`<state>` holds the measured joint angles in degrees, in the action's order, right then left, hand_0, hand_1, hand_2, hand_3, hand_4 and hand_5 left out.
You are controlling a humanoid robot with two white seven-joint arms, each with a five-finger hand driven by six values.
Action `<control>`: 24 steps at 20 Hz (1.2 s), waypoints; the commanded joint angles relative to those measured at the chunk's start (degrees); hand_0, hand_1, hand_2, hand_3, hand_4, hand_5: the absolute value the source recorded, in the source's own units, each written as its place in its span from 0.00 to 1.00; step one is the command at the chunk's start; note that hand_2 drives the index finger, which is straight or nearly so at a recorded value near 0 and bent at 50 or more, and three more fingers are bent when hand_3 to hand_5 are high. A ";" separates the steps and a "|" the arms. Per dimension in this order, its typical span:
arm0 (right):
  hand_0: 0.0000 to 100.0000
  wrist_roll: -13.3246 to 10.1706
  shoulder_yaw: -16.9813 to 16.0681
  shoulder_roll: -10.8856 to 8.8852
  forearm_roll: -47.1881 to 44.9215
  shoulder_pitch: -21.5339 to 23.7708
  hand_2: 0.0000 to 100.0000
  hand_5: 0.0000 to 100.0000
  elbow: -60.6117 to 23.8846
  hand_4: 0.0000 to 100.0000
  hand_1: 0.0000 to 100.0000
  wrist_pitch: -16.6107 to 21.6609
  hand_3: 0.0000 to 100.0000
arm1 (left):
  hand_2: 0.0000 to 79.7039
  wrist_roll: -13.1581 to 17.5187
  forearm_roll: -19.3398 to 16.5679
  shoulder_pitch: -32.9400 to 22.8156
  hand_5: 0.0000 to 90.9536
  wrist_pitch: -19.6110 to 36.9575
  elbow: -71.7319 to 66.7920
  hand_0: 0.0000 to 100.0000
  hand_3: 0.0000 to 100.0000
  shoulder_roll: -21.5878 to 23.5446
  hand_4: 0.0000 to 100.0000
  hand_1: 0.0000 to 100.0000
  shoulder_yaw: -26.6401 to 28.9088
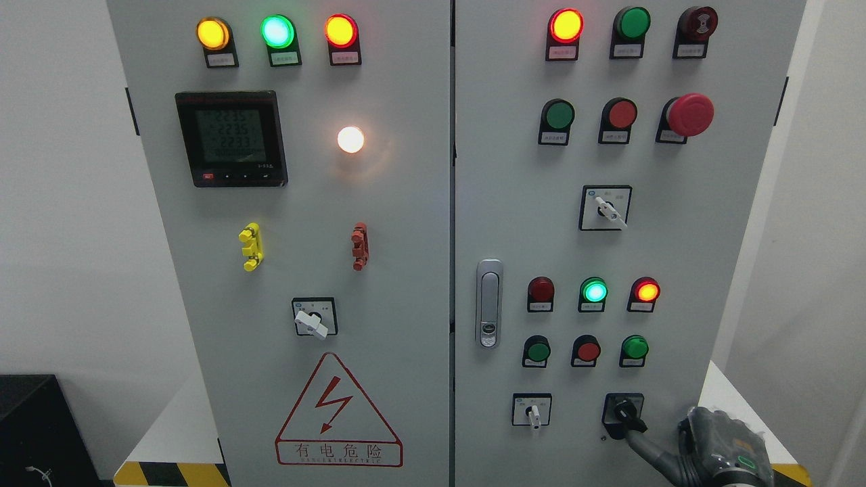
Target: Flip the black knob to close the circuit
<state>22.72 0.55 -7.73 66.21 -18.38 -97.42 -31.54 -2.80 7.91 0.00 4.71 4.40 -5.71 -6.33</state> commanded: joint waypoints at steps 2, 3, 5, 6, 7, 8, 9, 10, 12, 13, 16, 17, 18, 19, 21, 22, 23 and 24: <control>0.00 -0.75 0.86 -0.18 -0.73 -0.78 0.89 0.91 -0.14 0.91 0.11 -0.01 1.00 | 0.00 -0.02 0.00 -1.23 0.00 -0.05 0.00 0.12 0.00 0.00 0.00 0.56 0.00; 0.00 -0.83 0.77 -0.18 -0.82 -0.78 0.89 0.91 -0.14 0.91 0.11 -0.10 1.00 | 0.00 -0.02 0.00 -1.23 0.00 -0.05 0.00 0.12 0.00 0.00 0.00 0.56 0.00; 0.00 -0.83 0.77 -0.18 -0.91 -0.78 0.89 0.91 -0.14 0.91 0.11 -0.01 1.00 | 0.00 -0.02 0.00 -1.23 0.00 -0.05 0.00 0.12 0.00 0.00 0.00 0.56 0.00; 0.00 -0.83 0.77 -0.18 -1.08 -0.78 0.89 0.91 -0.14 0.91 0.11 -0.01 1.00 | 0.00 -0.02 0.00 -1.23 0.00 -0.05 0.00 0.12 0.00 0.00 0.00 0.56 0.00; 0.00 -0.92 0.77 -0.27 -1.17 -0.78 0.89 0.91 -0.14 0.91 0.11 -0.10 1.00 | 0.00 -0.02 0.00 -1.23 0.00 -0.05 0.00 0.12 0.00 0.00 0.00 0.56 0.00; 0.00 -0.92 0.77 -0.18 -1.17 -0.78 0.89 0.91 -0.23 0.91 0.10 -0.01 1.00 | 0.00 -0.02 0.00 -1.14 0.00 -0.05 0.00 0.12 0.00 0.00 0.00 0.56 0.00; 0.00 -0.92 0.86 -0.18 -1.17 -0.78 0.89 0.91 -0.23 0.91 0.10 -0.01 1.00 | 0.00 -0.02 0.00 -1.23 0.00 -0.05 0.00 0.12 0.00 0.00 0.00 0.56 0.00; 0.00 -0.92 0.86 -0.18 -1.17 -0.78 0.89 0.91 -0.23 0.91 0.10 -0.01 1.00 | 0.00 -0.02 0.00 -1.23 0.00 -0.05 0.00 0.12 0.00 0.00 0.00 0.56 0.00; 0.00 -0.92 0.95 -0.18 -1.17 -0.70 0.89 0.91 -0.31 0.91 0.10 -0.01 1.00 | 0.00 -0.02 0.00 -1.23 0.00 -0.05 0.00 0.12 0.00 0.00 0.00 0.56 0.00; 0.00 -0.92 1.03 -0.18 -1.17 -0.70 0.89 0.91 -0.58 0.91 0.10 -0.01 1.00 | 0.00 -0.02 0.00 -1.23 0.00 -0.05 0.00 0.12 0.00 0.00 0.00 0.56 0.00; 0.00 -0.92 1.47 -0.18 -1.17 -0.26 0.88 0.91 -0.84 0.91 0.10 0.08 1.00 | 0.00 -0.02 0.00 -1.23 0.00 -0.05 0.00 0.12 0.00 0.00 0.00 0.56 0.00; 0.00 -0.92 1.56 -0.18 -1.17 0.00 0.88 0.91 -1.28 0.91 0.10 0.08 1.00 | 0.00 -0.02 0.00 -1.23 0.00 -0.05 0.00 0.12 0.00 0.00 0.00 0.56 0.00; 0.00 -0.92 1.56 -0.18 -1.17 0.35 0.88 0.91 -1.46 0.91 0.10 0.08 1.00 | 0.00 -0.02 0.00 -1.23 0.00 -0.05 0.00 0.12 0.00 0.00 0.00 0.56 0.00; 0.00 -1.01 1.74 -0.18 -1.17 0.62 0.88 0.91 -1.46 0.91 0.10 0.08 1.00 | 0.00 -0.02 0.00 -1.23 0.00 -0.05 0.00 0.12 0.00 0.00 0.00 0.56 0.00; 0.00 -1.01 2.87 -0.10 -1.17 0.88 0.88 0.91 -1.89 0.91 0.10 0.08 1.00 | 0.00 -0.02 0.00 -1.23 0.00 -0.05 0.00 0.12 0.00 0.00 0.00 0.56 0.00; 0.00 -1.01 3.14 -0.10 -1.17 1.23 0.88 0.91 -2.33 0.91 0.10 0.08 1.00 | 0.00 -0.02 0.00 -1.23 0.00 -0.05 0.00 0.12 0.00 0.00 0.00 0.56 0.00; 0.00 -1.01 3.32 -0.10 -1.09 1.59 0.88 0.91 -2.51 0.92 0.10 0.08 1.00 | 0.00 -0.02 0.00 -1.23 0.00 -0.05 0.00 0.12 0.00 0.00 0.00 0.56 0.00; 0.00 -1.10 3.32 -0.10 -1.09 1.94 0.88 0.91 -2.60 0.91 0.10 0.08 1.00 | 0.00 -0.02 0.00 -1.23 0.00 -0.05 0.00 0.12 0.00 0.00 0.00 0.56 0.00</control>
<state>22.59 1.59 -7.91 65.10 -17.90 -98.58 -31.66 -2.80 7.91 0.00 4.71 4.40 -5.72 -6.33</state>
